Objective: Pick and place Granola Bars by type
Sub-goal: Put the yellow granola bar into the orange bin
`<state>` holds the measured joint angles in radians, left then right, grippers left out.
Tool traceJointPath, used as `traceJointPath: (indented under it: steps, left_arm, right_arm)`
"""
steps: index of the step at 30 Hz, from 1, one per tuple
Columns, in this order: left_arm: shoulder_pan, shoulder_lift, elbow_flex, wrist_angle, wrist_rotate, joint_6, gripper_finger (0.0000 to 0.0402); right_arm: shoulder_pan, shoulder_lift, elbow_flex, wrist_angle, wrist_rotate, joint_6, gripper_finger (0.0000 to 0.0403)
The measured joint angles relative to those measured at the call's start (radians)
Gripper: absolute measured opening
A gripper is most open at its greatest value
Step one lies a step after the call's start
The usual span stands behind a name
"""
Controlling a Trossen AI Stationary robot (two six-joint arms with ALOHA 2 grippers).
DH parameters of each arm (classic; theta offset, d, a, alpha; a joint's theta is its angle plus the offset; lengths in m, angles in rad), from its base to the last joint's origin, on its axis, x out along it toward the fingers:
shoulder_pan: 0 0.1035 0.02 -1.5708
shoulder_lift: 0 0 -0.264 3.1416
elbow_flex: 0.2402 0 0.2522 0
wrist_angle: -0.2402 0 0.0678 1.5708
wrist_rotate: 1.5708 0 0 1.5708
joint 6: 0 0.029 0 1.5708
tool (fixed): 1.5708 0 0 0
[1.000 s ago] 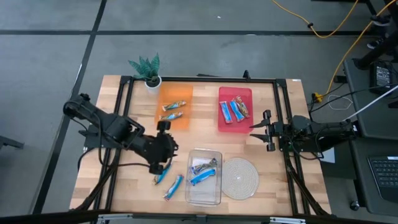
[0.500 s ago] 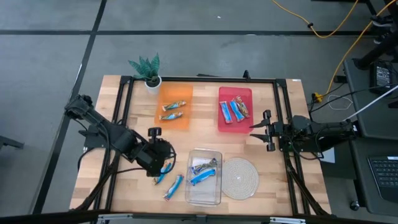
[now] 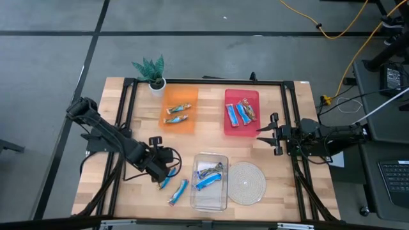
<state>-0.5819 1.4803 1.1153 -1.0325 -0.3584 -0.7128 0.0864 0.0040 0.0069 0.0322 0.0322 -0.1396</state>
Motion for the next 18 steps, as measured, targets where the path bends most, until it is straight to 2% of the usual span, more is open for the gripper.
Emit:
traceJointPath:
  steps: [8, 18]
  left_arm:
    - [0.001, 0.0, -0.112, 0.17, 0.081, -0.037, 0.0169]
    - [0.002, 0.0, -0.209, 0.311, 0.112, -0.093, 0.0259]
  right_arm:
    - [0.0, 0.0, 0.0, 0.0, 0.0, 0.0, 0.0155]
    - [0.0, 0.0, 0.0, 0.0, 0.0, 0.0, 0.0155]
